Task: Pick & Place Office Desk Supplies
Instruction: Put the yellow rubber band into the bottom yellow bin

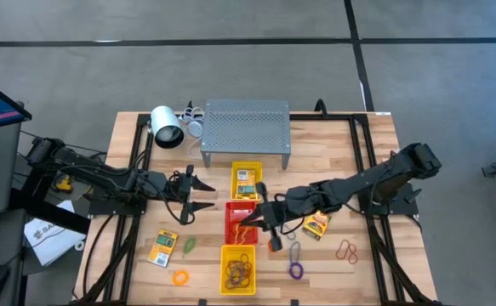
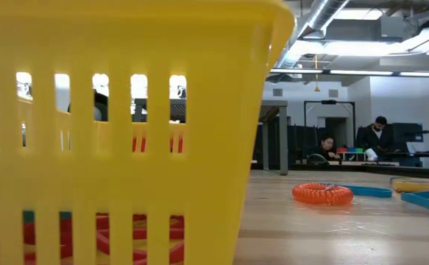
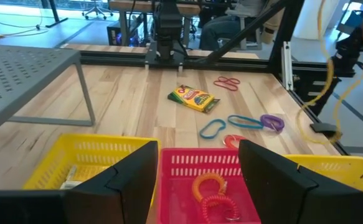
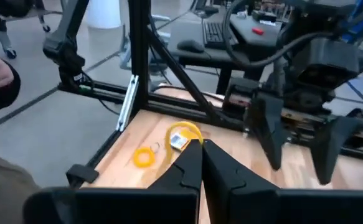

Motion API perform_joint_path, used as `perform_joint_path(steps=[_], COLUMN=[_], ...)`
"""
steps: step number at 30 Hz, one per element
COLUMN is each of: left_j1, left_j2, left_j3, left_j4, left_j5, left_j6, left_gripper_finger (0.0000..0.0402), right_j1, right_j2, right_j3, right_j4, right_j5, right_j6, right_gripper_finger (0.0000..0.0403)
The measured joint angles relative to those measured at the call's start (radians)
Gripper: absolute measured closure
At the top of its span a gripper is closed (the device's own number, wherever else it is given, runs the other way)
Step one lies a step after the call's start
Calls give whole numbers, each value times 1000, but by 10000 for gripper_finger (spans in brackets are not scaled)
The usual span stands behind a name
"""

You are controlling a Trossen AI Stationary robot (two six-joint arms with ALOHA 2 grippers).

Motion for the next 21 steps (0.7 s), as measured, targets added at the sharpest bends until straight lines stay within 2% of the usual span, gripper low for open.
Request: perform_joint_path(steps=[4,11,16,21], left_j1=[-6,-6,-6,-6], left_j2=[0,0,0,8], left_j3=[0,0,0,0], left_j4=[0,0,-4,-8], left_j5=[0,0,-1,-1], left_j6=[-2,-6,-6,-6], left_gripper_finger=[183,183,183,183], right_j1=[20,69,93,108], right_j2=[42,152,225,286], right_j3=[3,112,198,224], right_j4=[54,43,-71,-125], right_j5=[-2,-2,-1,2], right_j6=[25,52,91,164], right_gripper_finger=[403,403,403,403])
